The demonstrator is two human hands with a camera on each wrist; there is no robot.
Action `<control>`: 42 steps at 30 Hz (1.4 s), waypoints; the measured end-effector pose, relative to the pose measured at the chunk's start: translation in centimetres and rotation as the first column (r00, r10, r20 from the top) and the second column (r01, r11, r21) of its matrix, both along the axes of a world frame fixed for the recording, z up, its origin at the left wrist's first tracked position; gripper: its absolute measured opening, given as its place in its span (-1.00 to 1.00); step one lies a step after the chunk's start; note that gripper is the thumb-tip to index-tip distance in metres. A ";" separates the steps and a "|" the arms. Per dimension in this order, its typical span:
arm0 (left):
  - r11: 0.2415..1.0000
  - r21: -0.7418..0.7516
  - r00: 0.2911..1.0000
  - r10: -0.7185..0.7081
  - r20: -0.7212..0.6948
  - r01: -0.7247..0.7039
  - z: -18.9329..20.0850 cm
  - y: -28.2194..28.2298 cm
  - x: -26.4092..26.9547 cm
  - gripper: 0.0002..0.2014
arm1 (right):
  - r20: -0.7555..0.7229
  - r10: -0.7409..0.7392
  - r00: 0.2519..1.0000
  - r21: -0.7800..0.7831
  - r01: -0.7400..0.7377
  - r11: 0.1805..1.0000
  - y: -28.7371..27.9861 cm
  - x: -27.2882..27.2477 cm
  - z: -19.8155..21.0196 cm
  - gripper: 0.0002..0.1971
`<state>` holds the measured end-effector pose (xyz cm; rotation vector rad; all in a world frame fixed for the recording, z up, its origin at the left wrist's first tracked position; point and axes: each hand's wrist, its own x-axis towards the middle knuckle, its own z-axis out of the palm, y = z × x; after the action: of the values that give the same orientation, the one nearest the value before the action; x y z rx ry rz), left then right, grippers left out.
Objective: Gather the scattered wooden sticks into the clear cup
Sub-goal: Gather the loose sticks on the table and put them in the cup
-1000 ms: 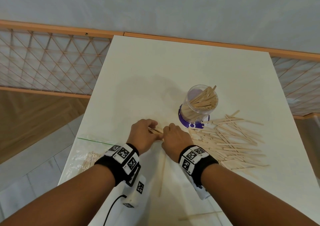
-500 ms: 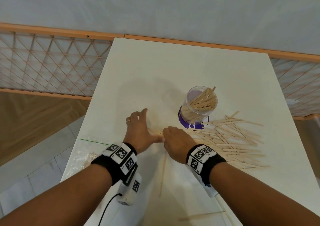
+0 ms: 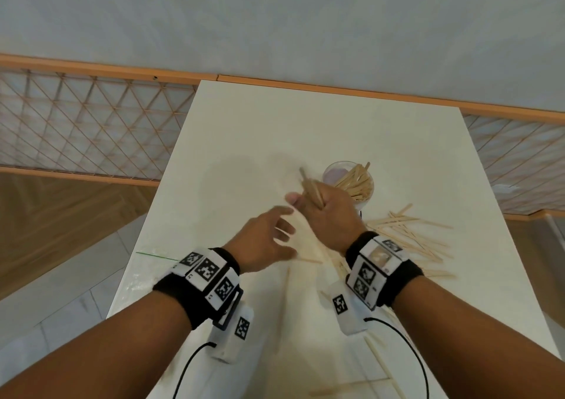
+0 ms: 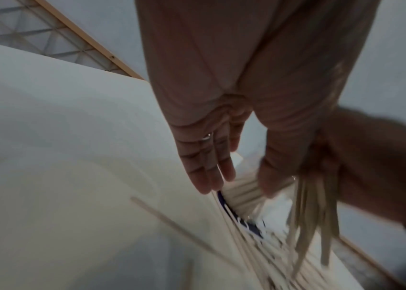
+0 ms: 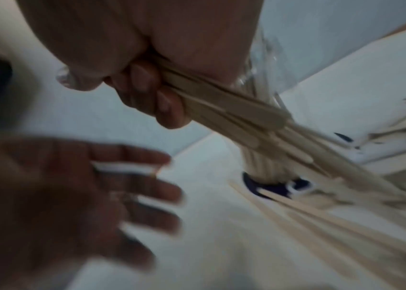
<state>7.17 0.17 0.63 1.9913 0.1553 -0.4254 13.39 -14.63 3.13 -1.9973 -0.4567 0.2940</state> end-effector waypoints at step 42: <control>0.524 0.644 0.795 -0.560 -0.233 0.558 -5.2 -3.8 1.1 0.39 | -0.168 -0.530 0.831 0.290 0.556 0.779 -2.4 7.1 4.7 -0.48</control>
<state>8.26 -3.67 -4.53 2.7871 -0.4300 -0.8824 20.50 -16.99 7.86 -1.6905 0.1351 -0.0709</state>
